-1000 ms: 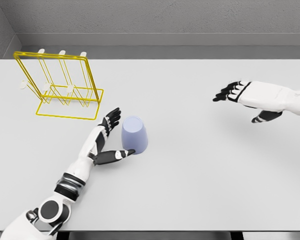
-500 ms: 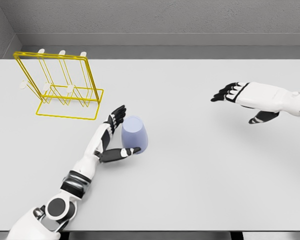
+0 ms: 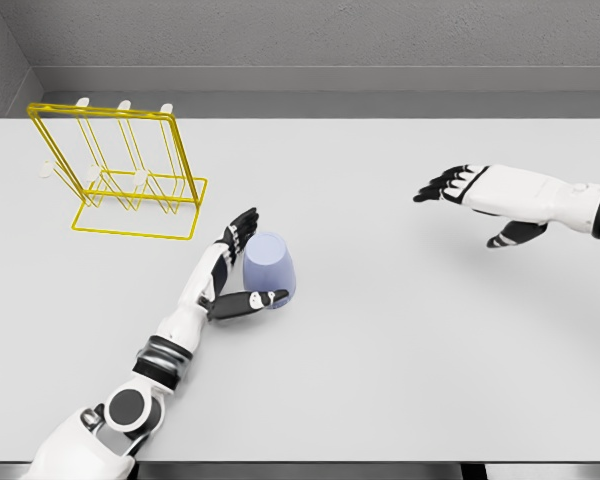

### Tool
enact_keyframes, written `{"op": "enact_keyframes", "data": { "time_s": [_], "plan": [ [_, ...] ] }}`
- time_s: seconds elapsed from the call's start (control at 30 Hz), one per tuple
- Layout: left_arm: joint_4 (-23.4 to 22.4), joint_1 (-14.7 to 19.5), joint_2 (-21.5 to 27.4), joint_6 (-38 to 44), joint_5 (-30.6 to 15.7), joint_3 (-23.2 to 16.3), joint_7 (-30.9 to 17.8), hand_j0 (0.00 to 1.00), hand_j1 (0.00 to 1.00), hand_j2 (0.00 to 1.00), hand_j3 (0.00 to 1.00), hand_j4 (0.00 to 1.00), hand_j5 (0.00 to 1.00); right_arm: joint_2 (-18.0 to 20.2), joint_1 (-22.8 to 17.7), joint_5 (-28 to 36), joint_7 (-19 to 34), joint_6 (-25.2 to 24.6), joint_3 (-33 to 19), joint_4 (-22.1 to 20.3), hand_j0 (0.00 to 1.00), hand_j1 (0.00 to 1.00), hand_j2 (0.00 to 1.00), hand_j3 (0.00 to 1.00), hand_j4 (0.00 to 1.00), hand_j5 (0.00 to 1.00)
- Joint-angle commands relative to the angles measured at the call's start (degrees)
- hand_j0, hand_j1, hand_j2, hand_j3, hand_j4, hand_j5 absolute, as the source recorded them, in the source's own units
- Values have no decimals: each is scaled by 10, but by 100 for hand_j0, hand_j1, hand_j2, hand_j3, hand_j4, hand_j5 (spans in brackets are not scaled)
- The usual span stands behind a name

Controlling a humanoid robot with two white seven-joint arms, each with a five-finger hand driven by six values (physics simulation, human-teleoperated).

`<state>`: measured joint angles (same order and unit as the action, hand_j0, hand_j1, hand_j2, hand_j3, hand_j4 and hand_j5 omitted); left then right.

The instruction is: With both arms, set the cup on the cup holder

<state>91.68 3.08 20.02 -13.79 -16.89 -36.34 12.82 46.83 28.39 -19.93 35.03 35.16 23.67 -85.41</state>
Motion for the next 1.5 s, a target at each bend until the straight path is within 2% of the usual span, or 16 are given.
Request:
{"op": "enact_keyframes", "data": {
  "time_s": [0.0,0.23,0.43,0.87,1.47],
  "plan": [
    [-6,0,-5,0,2,-2,-1,100,100,100,100,100,100,2,0,3,0,-2,0,5,100,100,100,100,100,100],
    [-11,8,-7,0,2,-14,0,100,100,100,100,100,100,0,-2,3,0,-2,1,6,100,100,100,100,100,100],
    [-10,7,-6,1,6,-13,2,93,93,93,93,93,93,0,-2,3,0,-2,1,9,100,100,100,100,100,100],
    [-10,7,-7,0,15,-13,1,64,64,64,64,64,64,-1,-1,2,0,-2,4,15,100,100,100,100,100,100],
    [35,8,0,-2,13,-1,-3,63,63,63,63,63,63,-5,1,2,0,-2,4,18,100,100,100,100,100,100]
  ]
}}
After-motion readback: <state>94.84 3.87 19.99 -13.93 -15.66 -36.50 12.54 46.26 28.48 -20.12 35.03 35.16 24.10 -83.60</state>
